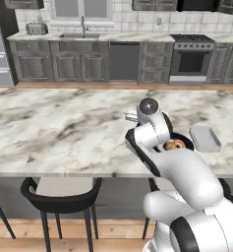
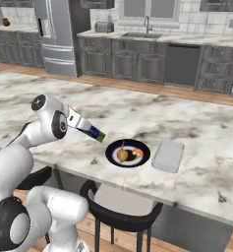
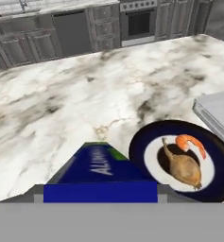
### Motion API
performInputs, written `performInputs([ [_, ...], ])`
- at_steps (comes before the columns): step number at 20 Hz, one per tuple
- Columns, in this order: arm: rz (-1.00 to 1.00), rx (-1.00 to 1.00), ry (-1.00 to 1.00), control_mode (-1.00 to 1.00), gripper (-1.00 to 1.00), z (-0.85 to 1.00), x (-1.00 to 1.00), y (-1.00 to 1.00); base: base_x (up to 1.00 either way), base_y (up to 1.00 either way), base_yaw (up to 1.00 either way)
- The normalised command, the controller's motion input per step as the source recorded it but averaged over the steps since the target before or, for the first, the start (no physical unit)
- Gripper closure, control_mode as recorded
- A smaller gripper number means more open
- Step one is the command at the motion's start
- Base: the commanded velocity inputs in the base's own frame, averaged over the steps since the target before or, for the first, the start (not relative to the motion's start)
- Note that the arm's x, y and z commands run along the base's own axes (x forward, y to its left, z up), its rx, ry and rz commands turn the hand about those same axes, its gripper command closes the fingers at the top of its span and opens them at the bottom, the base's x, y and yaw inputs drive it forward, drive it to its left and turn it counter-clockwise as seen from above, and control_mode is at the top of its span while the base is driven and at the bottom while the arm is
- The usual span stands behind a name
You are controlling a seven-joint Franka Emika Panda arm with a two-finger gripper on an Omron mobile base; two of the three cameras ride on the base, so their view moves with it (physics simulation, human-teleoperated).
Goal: Retrieve the tupperware and aluminum foil from the cabinet and place them on the dining counter near the plate with onion and shrimp to prepare for storing leftovers.
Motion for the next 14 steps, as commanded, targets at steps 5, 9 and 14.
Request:
performInputs([
  [5,-0.03,0.0,-0.1,-1.0,1.0,0.18,0.0,-0.22,0.0,0.0,0.0],
  [9,0.0,0.0,-0.09,-1.0,1.0,-0.03,0.27,-0.12,0.0,0.0,0.0],
  [14,0.02,0.0,-0.01,-1.0,1.0,-0.34,0.69,0.02,0.0,0.0,0.0],
])
